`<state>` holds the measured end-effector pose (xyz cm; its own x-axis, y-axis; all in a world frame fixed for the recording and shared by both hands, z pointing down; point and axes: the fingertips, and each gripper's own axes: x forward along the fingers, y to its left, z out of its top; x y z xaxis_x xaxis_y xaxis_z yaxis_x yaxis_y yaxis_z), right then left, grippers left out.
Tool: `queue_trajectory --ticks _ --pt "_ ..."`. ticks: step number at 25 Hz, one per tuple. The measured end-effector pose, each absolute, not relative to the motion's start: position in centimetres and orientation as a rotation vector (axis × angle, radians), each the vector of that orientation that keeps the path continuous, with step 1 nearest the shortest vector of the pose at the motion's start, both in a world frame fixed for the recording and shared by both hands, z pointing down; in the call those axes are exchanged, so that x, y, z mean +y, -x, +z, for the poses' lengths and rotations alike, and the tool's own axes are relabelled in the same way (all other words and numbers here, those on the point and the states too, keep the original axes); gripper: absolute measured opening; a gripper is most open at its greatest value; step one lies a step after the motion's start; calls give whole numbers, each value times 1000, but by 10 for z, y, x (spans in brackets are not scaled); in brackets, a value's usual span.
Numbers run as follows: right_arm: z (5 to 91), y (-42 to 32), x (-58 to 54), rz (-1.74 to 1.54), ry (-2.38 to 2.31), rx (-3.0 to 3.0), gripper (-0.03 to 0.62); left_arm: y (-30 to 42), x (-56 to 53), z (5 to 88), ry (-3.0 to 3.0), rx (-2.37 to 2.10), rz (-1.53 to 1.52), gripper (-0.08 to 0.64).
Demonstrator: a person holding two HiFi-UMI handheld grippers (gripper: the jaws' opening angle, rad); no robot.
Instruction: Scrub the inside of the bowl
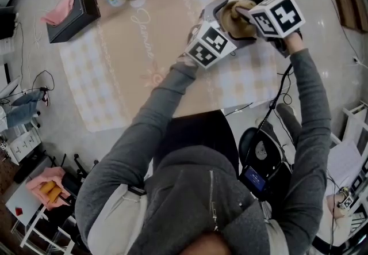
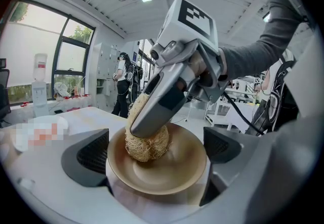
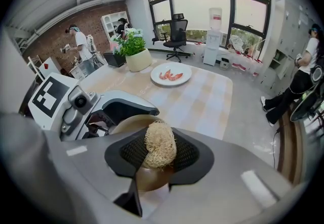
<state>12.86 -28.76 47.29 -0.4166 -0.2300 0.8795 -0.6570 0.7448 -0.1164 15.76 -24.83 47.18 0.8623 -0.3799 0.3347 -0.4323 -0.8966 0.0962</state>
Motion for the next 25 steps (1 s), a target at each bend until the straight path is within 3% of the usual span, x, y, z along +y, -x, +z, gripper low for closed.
queue_trajectory --ticks 25 --pt "473 -149 -272 566 -705 -1979 117 -157 -249 473 -2869 -636 475 575"
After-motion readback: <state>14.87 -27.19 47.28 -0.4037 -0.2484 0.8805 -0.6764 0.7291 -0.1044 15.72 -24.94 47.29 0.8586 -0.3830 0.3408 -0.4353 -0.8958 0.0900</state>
